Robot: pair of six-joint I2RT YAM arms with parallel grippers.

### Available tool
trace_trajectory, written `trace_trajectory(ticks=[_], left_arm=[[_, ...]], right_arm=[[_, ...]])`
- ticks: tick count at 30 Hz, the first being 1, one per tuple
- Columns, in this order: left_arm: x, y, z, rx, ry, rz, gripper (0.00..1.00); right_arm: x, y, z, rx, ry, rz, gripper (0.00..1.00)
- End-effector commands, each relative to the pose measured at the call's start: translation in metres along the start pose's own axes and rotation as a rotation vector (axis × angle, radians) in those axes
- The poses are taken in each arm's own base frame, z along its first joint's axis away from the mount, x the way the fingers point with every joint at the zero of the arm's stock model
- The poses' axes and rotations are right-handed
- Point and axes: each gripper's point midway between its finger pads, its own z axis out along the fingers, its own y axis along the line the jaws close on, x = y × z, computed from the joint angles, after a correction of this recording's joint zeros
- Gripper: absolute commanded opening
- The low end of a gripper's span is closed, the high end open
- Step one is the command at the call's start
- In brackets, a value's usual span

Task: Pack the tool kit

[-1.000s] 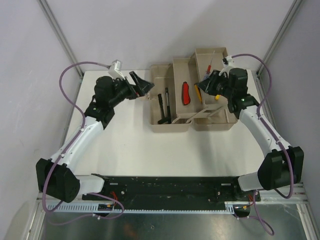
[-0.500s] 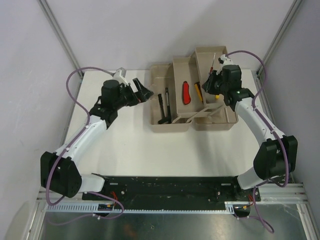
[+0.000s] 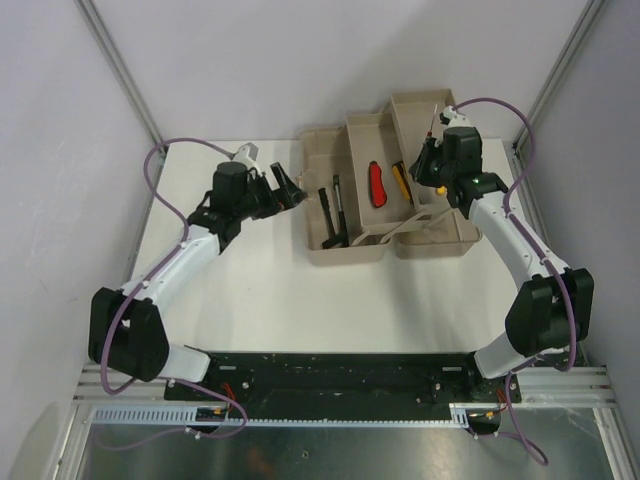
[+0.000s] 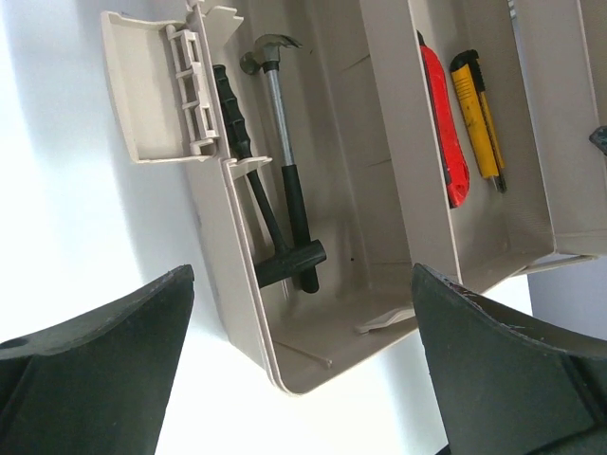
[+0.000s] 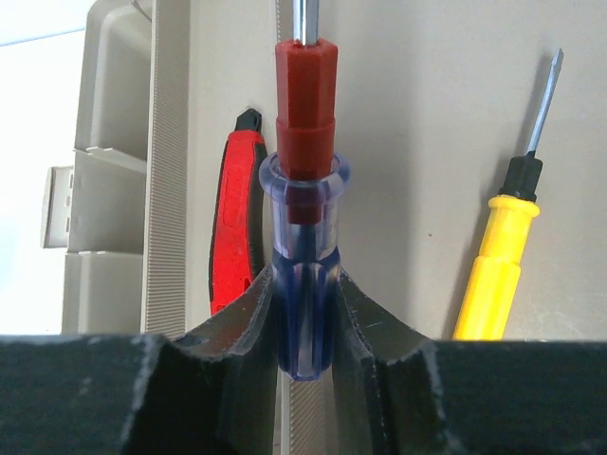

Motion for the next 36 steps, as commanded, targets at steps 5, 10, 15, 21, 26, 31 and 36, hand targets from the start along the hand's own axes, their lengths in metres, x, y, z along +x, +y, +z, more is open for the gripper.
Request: trace_trajectory(ticks=[5,10,15,21,26,31,36], left_arm=[[0.0,0.008,0.006,-0.026,-0.002,0.034,0.98],[0.003,0.012,0.01,-0.038,0.007,0.035,0.98],[0.007,0.016,0.015,-0.047,0.021,0.038,0.98],[0.009,0.018,0.022,-0.047,0.037,0.041,0.98],[0.01,0.018,0.025,-0.044,0.047,0.045,0.97],[0.013,0.019,0.027,-0.043,0.058,0.045,0.97],[0.015,0.021,0.029,-0.045,0.066,0.045,0.97]], right_arm=[[-0.054,-0.012,-0.027,0.046,-0.178,0.012,0.27],[-0.062,-0.011,-0.032,0.033,-0.211,0.029,0.26],[-0.068,-0.01,-0.035,0.009,-0.23,0.047,0.26],[-0.052,-0.022,-0.019,0.027,-0.169,0.042,0.28],[-0.017,-0.032,0.001,0.07,-0.049,0.014,0.37],[-0.007,-0.032,0.006,0.092,-0.022,-0.016,0.43],[-0.003,-0.036,0.008,0.113,-0.014,-0.011,0.43]])
